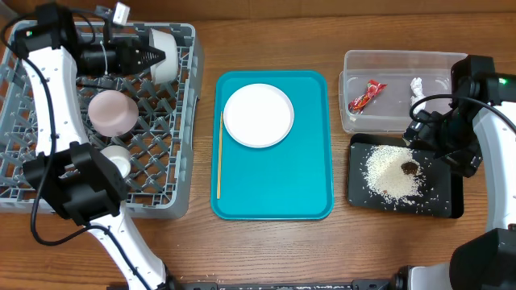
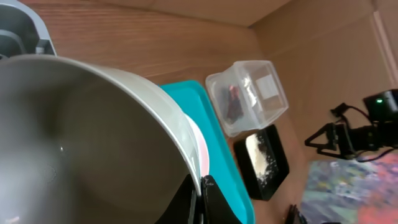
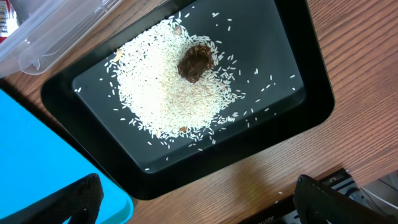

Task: Sort waste into correct bins and load items into the dishwasher
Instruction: 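Carry the white bowl to the rack and set it in with left gripper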

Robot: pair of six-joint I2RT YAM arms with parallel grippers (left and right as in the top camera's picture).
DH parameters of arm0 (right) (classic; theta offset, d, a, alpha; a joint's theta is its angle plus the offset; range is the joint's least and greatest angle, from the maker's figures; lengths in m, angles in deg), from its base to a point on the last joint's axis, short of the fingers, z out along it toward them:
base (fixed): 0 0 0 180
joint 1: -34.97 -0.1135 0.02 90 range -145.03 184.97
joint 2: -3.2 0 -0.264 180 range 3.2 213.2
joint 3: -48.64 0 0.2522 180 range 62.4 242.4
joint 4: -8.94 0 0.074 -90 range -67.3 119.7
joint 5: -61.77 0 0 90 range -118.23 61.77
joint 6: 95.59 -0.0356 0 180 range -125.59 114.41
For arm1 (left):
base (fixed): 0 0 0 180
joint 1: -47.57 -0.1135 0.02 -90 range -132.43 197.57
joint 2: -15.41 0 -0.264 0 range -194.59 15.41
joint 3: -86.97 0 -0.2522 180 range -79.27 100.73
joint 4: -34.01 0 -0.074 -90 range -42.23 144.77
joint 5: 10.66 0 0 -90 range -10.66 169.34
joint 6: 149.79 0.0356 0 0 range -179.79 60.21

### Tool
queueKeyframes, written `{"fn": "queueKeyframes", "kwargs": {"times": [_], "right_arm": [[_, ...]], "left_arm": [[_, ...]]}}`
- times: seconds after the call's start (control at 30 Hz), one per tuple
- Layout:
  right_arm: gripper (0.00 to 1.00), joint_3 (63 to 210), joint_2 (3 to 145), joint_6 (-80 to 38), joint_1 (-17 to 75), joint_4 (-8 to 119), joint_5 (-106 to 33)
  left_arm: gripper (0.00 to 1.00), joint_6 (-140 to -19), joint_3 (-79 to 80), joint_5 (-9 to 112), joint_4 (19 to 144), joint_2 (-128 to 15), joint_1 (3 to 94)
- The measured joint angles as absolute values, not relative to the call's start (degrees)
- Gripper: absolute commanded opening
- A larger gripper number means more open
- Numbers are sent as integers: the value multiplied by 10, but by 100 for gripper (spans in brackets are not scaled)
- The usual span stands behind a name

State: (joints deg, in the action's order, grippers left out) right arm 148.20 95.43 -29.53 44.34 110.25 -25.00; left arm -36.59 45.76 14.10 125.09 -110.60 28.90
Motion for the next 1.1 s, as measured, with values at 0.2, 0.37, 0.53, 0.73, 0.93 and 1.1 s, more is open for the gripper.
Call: {"fn": "queueKeyframes", "kwargs": {"times": [0.2, 0.37, 0.53, 0.73, 0.93, 1.1], "right_arm": [[100, 1482, 954, -296, 443, 1105, -250], [100, 1482, 954, -296, 443, 1106, -250], [100, 1482, 954, -295, 443, 1106, -250], [100, 1482, 954, -295, 443, 1107, -250], [100, 1482, 954, -295, 443, 1106, -250], [100, 1482, 954, -296, 443, 1107, -250]], "left_arm": [[4, -349, 388, 105, 1196, -1106, 280], [4, -342, 339, 96, 1165, -1106, 271], [4, -341, 313, 92, 1159, -1106, 239], [11, -332, 273, 77, 1164, -1106, 197], [13, -326, 266, 91, 1185, -1106, 178], [68, -324, 265, 112, 1194, -1106, 167]]}}
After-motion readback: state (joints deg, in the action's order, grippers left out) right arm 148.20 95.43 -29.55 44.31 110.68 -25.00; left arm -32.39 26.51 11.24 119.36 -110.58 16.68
